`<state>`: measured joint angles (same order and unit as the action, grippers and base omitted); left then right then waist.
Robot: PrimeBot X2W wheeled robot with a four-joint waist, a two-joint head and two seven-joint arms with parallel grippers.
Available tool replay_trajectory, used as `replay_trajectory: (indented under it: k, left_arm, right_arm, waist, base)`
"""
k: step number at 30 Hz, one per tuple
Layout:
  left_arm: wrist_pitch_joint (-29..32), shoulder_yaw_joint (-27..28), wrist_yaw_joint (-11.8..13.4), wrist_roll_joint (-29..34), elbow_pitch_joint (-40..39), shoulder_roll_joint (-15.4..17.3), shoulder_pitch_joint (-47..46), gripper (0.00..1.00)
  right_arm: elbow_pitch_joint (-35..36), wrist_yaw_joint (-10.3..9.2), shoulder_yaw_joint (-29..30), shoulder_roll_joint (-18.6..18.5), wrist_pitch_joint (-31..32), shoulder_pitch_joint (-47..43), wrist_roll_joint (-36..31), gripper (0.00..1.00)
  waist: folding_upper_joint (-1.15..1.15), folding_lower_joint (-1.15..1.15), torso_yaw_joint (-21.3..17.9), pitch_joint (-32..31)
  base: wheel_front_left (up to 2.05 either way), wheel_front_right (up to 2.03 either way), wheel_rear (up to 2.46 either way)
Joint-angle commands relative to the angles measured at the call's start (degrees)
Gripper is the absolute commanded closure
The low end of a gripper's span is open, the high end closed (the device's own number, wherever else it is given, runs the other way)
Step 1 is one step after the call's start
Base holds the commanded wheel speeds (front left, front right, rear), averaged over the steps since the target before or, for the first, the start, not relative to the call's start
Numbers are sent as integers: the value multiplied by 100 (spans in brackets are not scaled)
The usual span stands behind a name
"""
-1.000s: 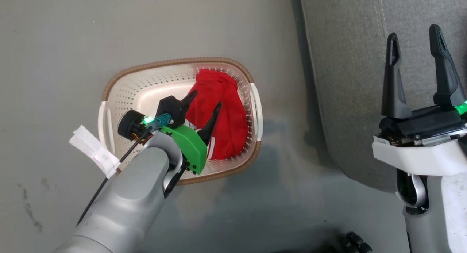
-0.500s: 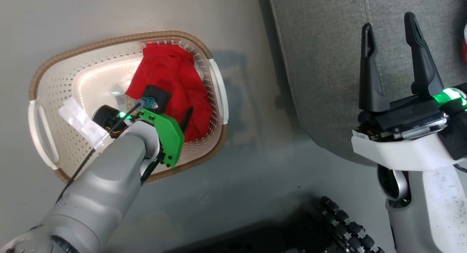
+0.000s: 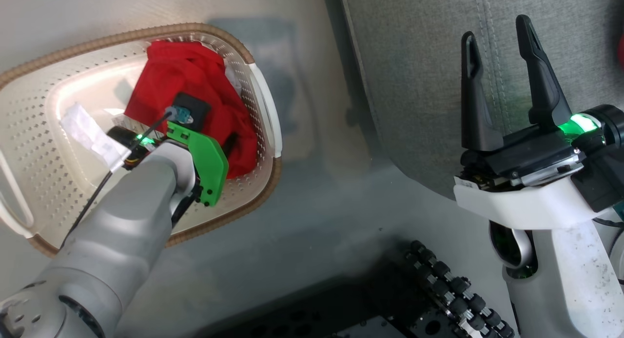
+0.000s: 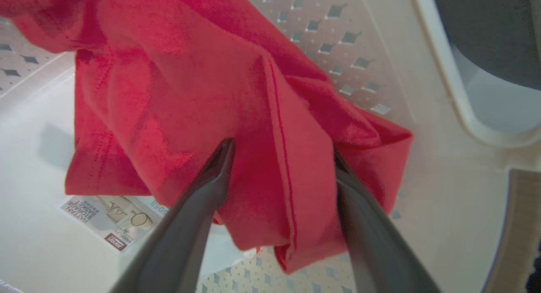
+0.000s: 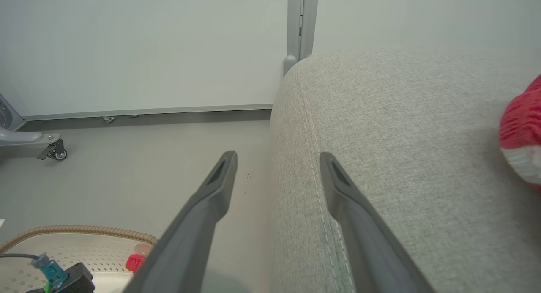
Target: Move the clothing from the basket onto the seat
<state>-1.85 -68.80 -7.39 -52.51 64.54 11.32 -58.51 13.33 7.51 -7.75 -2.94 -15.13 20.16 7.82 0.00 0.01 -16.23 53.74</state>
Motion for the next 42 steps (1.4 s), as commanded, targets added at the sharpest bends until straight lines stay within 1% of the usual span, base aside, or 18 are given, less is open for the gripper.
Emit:
replay_trajectory:
  k: [1, 5, 9, 11, 17, 19, 22, 25, 26, 27, 30, 37, 39, 42]
  left_arm:
    - [49, -34, -12, -17, 84, 3, -139, 0]
    - [246, -22, 7, -92, 481, -117, -343, 0]
    - [437, -27, 194, -114, 736, -266, -449, 0]
    - [550, -69, 299, -56, 803, -281, -481, 0]
    - [714, -139, 693, 101, 910, -206, -562, 0]
    - [760, -165, 779, 130, 918, -179, -581, 0]
    - [818, -195, 855, 172, 924, -157, -598, 0]
    - [864, -199, 833, 162, 930, -153, -607, 0]
    - [878, -202, 808, 153, 932, -148, -606, 24]
    - [878, -204, 793, 148, 932, -151, -616, 100]
    - [851, -195, 728, 109, 935, -125, -628, 100]
    - [633, -46, 677, -37, 931, -70, -585, 100]
    - [509, 26, 644, -126, 932, -35, -506, 100]
    - [290, 138, 542, -270, 928, -138, -216, 100]
  right_arm:
    - [38, -4, -28, 6, -3, 76, 36, 0]
    - [142, -4, -143, 7, -3, 103, 38, 0]
    - [284, -4, -195, 7, -3, -57, -12, 0]
    - [351, -4, -222, 6, -3, -120, -39, 0]
    - [520, -4, -269, 6, -3, -256, -59, 0]
    - [542, -4, -262, 6, -3, -302, -60, 0]
    - [546, -4, -252, 7, -3, -332, -76, 0]
    - [534, -4, -264, 7, -3, -301, -82, 0]
    - [530, -4, -268, 7, -3, -287, -85, 0]
    - [523, -4, -270, 7, -3, -264, -86, 0]
    - [500, -4, -273, 7, -3, -200, -100, 0]
    - [403, -4, -219, 7, -2, 49, -46, 0]
    - [327, -4, -249, 6, -3, 169, -70, 0]
    - [142, -4, -167, 1, -2, 199, -164, 0]
  waist:
    - [0, -1, -90, 163]
    - [0, -1, -169, 348]
    - [0, -1, -188, 426]
    - [0, -1, -199, 445]
    - [0, -1, -219, 497]
    - [0, -1, -217, 511]
    - [0, -1, -202, 527]
    - [0, -1, -187, 536]
    - [0, -1, -182, 537]
    - [0, -1, -176, 538]
    - [0, -1, -157, 532]
    - [0, -1, -105, 412]
    - [0, -1, -94, 303]
    - [0, -1, 61, -136]
  base:
    - [0, 0, 0]
    - [0, 0, 0]
    - [0, 0, 0]
    - [0, 0, 0]
    - [0, 0, 0]
    - [0, 0, 0]
    - [0, 0, 0]
    - [0, 0, 0]
    - [0, 0, 0]
    - [0, 0, 0]
    - [0, 0, 0]
    - [0, 0, 0]
    - [0, 0, 0]
    - [0, 0, 0]
